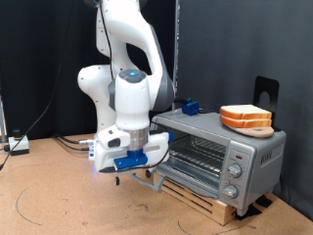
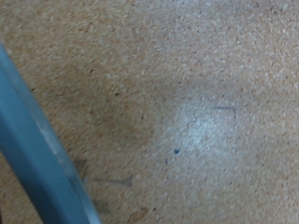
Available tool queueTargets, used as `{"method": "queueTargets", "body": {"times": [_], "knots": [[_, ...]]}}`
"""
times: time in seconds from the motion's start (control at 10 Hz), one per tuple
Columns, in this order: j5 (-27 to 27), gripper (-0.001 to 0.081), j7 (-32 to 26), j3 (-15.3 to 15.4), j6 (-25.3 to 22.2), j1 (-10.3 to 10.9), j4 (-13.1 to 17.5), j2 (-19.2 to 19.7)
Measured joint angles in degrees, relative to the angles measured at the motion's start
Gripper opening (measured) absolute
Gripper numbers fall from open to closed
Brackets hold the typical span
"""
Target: Make a piece of toast with the oven
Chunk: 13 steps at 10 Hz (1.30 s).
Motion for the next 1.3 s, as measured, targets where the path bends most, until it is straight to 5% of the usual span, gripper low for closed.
{"method": "queueTargets", "body": {"times": [0.7,1.3], "knots": [[1.41,0.0807,-3.37,0.19,11.36,-0.36,1.72,11.78],[-0.45,0.0807,-6.79,-4.43,10.43,-2.70,-1.18,9.34]]}}
